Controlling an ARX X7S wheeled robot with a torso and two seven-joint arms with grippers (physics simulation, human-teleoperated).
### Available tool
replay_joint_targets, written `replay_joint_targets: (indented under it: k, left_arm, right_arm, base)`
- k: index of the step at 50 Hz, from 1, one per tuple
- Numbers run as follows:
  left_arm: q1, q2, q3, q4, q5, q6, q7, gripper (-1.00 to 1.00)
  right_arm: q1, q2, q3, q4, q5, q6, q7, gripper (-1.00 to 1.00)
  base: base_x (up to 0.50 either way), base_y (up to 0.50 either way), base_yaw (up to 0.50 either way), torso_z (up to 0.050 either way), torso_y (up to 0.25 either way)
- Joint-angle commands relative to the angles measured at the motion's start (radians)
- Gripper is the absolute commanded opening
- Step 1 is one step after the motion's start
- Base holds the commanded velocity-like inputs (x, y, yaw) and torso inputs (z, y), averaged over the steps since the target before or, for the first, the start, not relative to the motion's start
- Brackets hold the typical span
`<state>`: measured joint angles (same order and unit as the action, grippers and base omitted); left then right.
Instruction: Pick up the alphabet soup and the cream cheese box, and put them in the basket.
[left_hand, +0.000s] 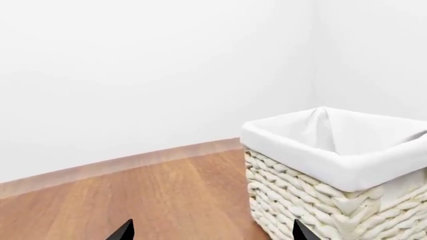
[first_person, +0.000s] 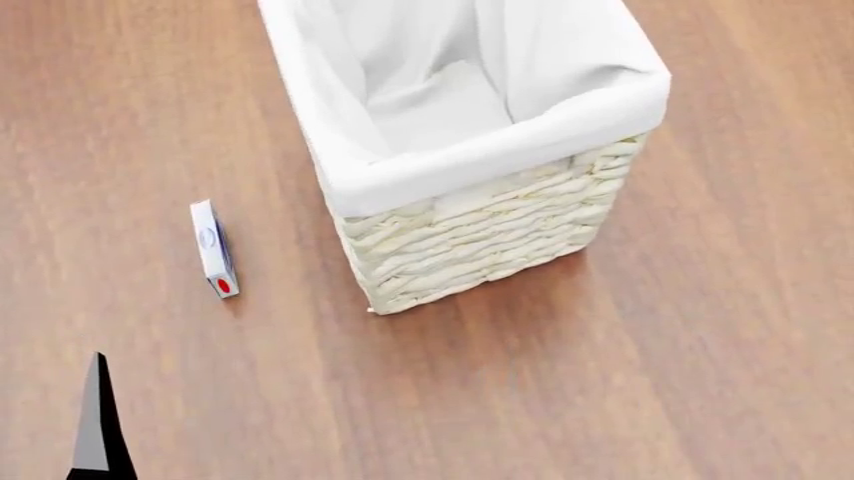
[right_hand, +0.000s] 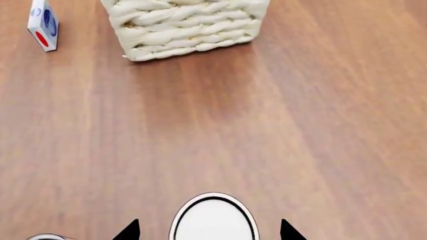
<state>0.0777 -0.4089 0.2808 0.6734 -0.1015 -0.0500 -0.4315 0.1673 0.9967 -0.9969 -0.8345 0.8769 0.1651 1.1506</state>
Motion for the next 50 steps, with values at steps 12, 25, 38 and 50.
replay_joint_targets:
  k: [12, 25, 38, 50]
  left_arm:
    - [-0.006, -0.003, 0.001, 0.003, 0.004, -0.015, -0.012, 1.00]
    - [-0.011, -0.009, 0.005, 0.023, 0.015, -0.042, -0.018, 1.00]
    - [-0.017, -0.012, 0.006, 0.020, 0.013, -0.044, -0.019, 1.00]
    - [-0.028, -0.012, 0.014, 0.018, 0.014, -0.052, -0.019, 1.00]
  right_arm:
    - [-0.001, -0.027, 0.000, 0.077, -0.001, -0.022, -0.045, 1.00]
    - [0.023, -0.046, 0.004, 0.107, 0.020, -0.004, -0.059, 1.00]
    - [0.021, -0.060, 0.003, 0.145, 0.023, -0.007, -0.072, 1.00]
    - [0.016, -0.059, 0.007, 0.177, 0.023, -0.012, -0.078, 1.00]
  base:
    - [0.00, 0.00, 0.00, 0.000, 0.000]
    - [0.00, 0.00, 0.00, 0.000, 0.000]
    - [0.00, 0.00, 0.00, 0.000, 0.000]
    - [0.00, 0.00, 0.00, 0.000, 0.000]
